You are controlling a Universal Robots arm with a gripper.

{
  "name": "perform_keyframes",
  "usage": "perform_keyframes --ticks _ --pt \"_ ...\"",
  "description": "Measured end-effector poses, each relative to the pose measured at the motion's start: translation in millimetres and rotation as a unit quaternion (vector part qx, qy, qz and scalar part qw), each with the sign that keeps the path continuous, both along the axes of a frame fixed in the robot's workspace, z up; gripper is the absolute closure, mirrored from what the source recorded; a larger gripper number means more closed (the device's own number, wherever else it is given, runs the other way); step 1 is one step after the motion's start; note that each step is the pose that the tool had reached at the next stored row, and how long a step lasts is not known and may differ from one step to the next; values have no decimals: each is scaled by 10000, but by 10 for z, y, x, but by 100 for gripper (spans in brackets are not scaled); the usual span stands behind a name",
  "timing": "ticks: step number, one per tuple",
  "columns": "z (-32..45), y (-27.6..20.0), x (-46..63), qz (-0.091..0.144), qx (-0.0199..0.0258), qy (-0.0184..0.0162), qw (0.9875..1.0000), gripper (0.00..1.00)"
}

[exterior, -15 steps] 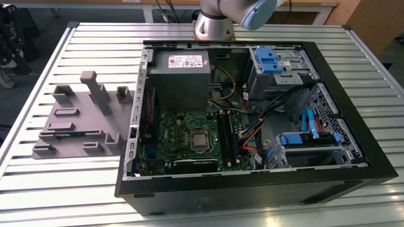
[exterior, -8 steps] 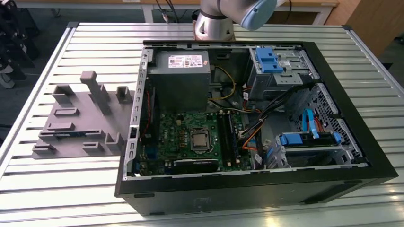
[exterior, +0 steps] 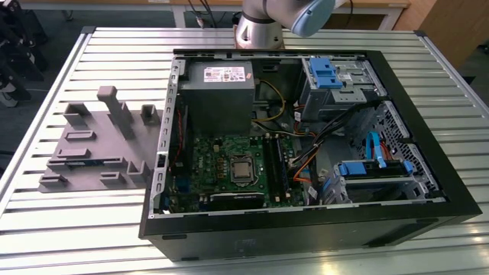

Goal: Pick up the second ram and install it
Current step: 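Pick up the second ram and move it above second insertion slot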

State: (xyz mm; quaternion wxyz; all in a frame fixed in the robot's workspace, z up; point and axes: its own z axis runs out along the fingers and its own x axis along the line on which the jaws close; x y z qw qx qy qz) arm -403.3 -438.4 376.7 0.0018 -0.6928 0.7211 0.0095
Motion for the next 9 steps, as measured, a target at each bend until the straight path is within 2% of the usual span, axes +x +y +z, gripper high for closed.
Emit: perform_keyframes --ticks 6,9 --pt "-90 -3 -68 -11 0 0 10000 53" --pt "-143 -4 -82 -103 0 1 9999 53"
